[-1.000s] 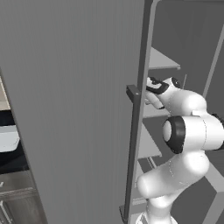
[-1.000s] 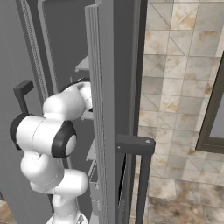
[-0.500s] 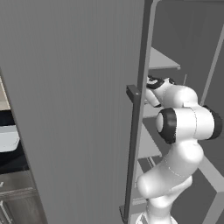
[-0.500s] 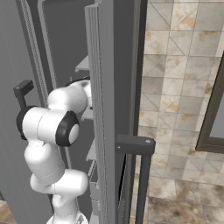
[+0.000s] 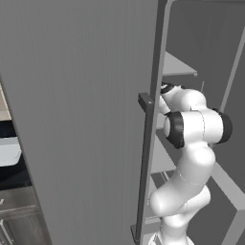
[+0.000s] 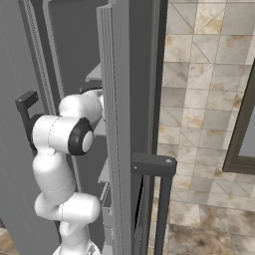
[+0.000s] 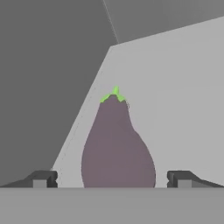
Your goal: Take the eggplant and potato out of the freezer and place them in the tupperware container on the counter. Then put the tupperware containing the vegetables back in the freezer.
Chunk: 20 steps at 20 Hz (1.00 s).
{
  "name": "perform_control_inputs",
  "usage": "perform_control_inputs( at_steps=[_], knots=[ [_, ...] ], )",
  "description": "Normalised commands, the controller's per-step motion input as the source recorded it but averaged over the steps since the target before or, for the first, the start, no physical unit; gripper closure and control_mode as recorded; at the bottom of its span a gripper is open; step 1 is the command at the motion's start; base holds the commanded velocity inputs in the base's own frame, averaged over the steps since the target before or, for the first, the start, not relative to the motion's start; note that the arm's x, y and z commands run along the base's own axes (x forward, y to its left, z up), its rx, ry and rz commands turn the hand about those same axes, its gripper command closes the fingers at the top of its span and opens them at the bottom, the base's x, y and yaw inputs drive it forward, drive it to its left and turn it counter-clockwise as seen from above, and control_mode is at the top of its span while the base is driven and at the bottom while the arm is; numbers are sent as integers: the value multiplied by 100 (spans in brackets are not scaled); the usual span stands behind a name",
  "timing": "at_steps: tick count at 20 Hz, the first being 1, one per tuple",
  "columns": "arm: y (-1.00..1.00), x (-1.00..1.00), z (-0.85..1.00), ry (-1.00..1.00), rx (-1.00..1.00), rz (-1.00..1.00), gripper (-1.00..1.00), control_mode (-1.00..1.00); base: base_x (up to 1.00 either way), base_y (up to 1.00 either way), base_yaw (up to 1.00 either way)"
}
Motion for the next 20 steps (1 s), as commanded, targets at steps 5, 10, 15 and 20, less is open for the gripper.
perform_control_inputs(
  at_steps=[5, 10, 15, 20],
  knots=[
    [0, 31, -11, 0, 0, 2, -100, -100, 0, 0, 0],
    [6, 23, -19, 0, 0, 2, -100, -100, 0, 0, 0],
    [24, 17, -30, 0, 0, 1, 100, -100, 0, 0, 0],
    [29, 11, -32, 0, 0, 0, 100, -100, 0, 0, 0]
  ],
)
